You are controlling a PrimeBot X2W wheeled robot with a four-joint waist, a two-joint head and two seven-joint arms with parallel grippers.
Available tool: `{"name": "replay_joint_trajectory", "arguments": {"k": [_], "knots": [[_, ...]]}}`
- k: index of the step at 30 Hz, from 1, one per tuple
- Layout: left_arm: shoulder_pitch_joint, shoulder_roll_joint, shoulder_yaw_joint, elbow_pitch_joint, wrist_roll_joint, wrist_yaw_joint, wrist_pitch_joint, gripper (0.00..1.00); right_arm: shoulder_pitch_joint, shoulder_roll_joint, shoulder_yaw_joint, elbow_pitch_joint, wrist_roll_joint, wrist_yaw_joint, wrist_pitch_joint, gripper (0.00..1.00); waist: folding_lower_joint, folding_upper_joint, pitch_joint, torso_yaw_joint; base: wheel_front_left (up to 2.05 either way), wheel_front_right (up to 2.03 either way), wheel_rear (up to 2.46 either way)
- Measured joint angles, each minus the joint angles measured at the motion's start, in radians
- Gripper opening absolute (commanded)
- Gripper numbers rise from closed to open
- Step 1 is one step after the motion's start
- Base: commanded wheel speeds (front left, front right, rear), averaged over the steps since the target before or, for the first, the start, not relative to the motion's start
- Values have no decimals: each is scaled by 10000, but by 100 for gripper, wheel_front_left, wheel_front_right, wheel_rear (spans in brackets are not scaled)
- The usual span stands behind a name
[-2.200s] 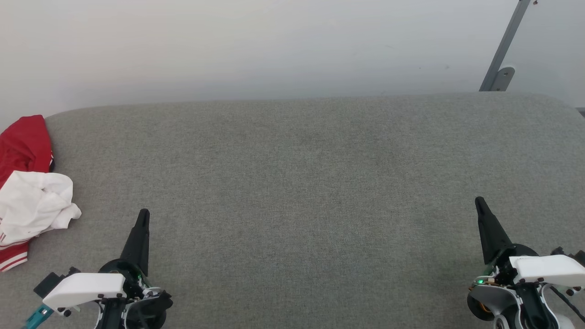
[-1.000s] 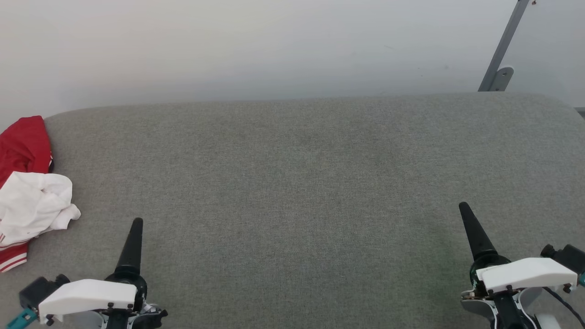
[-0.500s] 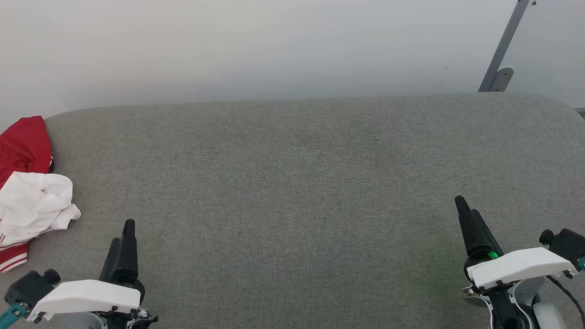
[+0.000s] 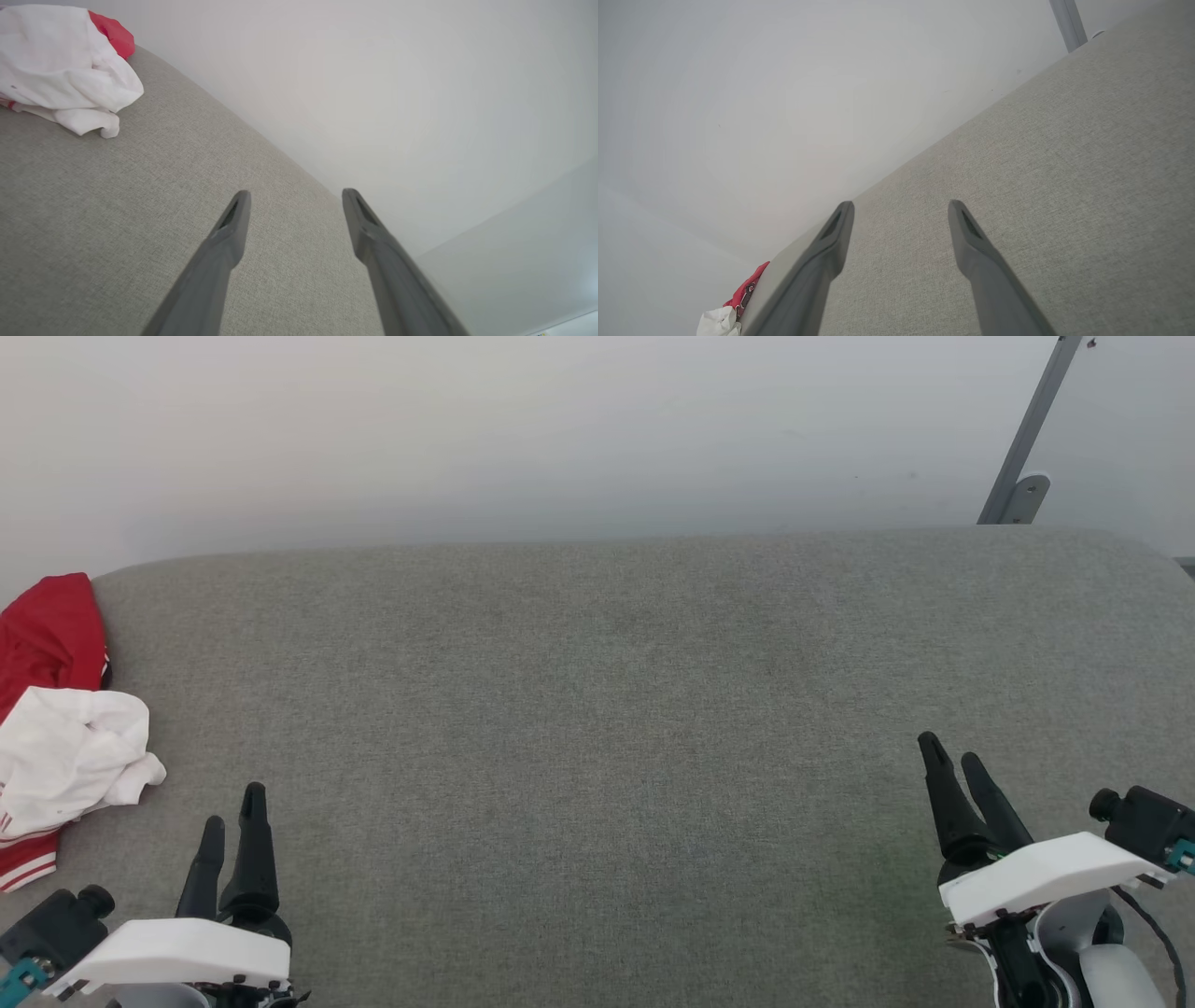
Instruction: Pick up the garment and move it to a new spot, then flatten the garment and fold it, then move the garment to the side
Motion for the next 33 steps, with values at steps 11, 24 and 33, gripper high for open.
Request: {"name": "replay_joint_trajectory", "arguments": {"k": [11,24,33], "knots": [[47,-59,86,-92,1216,-201,-328,100,-53,-86,146,-132,-1126,0,-73,100,0,0,-8,-10,0,0,0],[203,-100,100,-196,2477,-382,-663,100,-121,-192,217,-268,-2343,0,-219,100,0,0,-21,-12,0,0,0],[246,-54,46,-291,3233,-483,-867,100,-142,-228,265,-336,-3152,0,-337,100,0,0,-40,-30,0,0,0]]}}
